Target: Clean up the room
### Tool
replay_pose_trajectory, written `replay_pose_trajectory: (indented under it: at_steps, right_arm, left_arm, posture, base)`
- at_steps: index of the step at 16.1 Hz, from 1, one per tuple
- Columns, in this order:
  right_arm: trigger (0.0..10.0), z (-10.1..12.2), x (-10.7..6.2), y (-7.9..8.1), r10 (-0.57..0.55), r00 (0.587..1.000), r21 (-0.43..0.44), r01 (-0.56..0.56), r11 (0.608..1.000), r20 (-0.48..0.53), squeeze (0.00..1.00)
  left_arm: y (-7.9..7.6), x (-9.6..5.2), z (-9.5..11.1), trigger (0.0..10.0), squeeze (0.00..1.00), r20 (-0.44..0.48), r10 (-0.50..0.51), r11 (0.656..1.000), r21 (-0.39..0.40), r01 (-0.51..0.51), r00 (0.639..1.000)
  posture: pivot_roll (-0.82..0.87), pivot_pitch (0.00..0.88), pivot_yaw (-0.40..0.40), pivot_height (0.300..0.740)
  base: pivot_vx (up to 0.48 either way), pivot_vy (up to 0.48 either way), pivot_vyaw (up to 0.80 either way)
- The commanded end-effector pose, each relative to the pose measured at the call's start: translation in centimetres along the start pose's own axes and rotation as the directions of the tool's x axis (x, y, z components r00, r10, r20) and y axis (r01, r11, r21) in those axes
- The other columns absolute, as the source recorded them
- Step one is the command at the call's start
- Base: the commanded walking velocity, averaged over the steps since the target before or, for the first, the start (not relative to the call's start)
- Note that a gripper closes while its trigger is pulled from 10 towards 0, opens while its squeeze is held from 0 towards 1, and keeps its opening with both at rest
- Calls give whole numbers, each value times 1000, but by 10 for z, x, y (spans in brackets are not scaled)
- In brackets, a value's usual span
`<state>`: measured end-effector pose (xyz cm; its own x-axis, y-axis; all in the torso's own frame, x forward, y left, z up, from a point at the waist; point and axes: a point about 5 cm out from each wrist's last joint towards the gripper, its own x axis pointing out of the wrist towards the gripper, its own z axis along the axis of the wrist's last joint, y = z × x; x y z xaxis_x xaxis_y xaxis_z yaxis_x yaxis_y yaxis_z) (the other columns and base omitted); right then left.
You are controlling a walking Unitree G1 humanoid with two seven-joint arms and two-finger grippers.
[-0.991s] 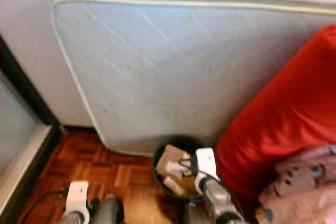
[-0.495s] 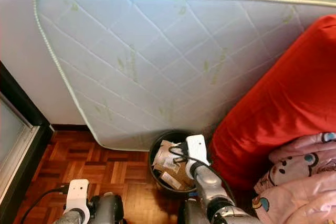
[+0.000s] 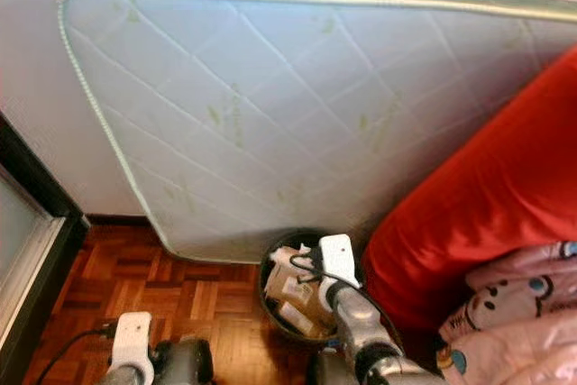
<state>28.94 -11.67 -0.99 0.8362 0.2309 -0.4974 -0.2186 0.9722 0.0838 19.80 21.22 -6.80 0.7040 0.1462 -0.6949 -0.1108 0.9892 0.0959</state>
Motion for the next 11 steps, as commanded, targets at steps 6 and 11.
replay_pose_trajectory:
  at_steps: [6,11]
  right_arm:
    - [10000,-10,-4,-8,-47,998,-11,47,999,-48,0]
    - [10000,-8,-2,-7,-48,997,-1,48,999,-58,0]
  left_arm:
    - [-5,-6,-20,10000,0,-67,-26,1000,-6,26,997]
    - [-5,-8,-25,10000,0,-66,-29,1000,-9,29,997]
  posture:
    - [-31,152,-85,632]
    - [-8,178,-93,632]
  base:
    - [152,0,0]
    - [0,0,0]
